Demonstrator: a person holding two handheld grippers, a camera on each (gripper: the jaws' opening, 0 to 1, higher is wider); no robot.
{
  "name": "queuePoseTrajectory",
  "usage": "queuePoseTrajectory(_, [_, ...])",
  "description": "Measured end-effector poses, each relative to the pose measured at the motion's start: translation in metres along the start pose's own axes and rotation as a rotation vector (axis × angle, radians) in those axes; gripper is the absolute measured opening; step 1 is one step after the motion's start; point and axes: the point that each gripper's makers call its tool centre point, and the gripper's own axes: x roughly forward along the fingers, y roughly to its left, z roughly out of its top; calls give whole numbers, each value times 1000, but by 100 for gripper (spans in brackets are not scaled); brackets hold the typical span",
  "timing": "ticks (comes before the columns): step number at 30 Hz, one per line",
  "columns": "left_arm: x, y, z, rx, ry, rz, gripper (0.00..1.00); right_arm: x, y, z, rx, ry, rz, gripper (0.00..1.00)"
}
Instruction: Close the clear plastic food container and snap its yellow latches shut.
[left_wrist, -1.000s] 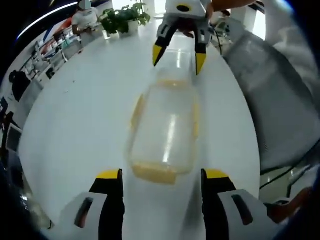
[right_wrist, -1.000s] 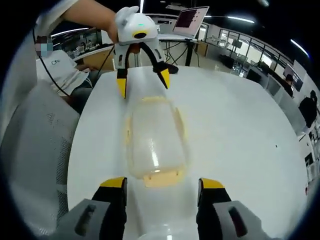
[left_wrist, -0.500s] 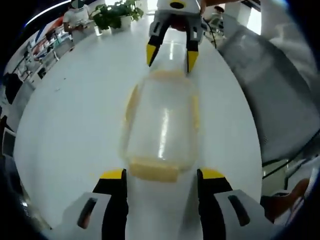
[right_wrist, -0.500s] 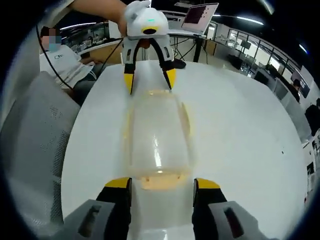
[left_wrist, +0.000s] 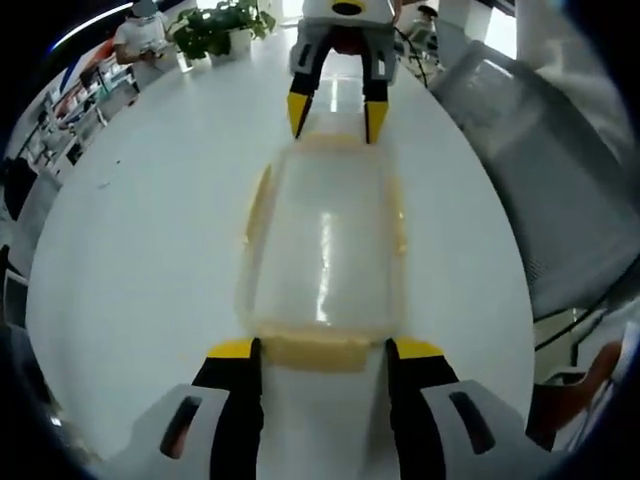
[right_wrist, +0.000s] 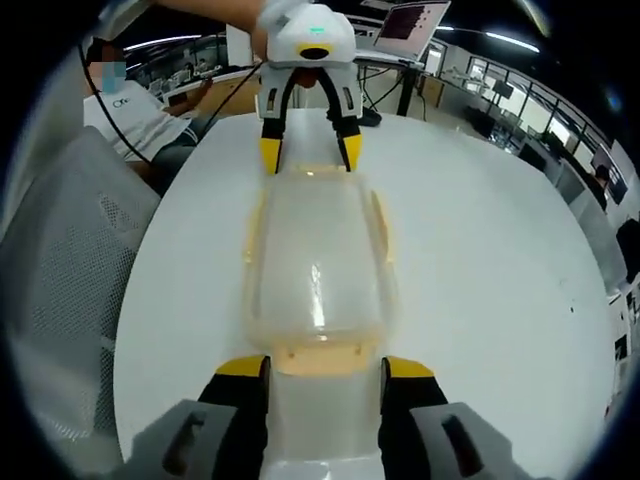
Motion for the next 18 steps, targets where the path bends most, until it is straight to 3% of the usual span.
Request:
queuePoseTrajectory(4, [-1, 3, 0, 4, 3, -4, 38, 2, -1, 0, -9, 6, 7, 41])
queuePoseTrajectory(18, [0, 3, -1, 21, 11, -7, 37, 6, 2, 4, -3, 14, 41, 37])
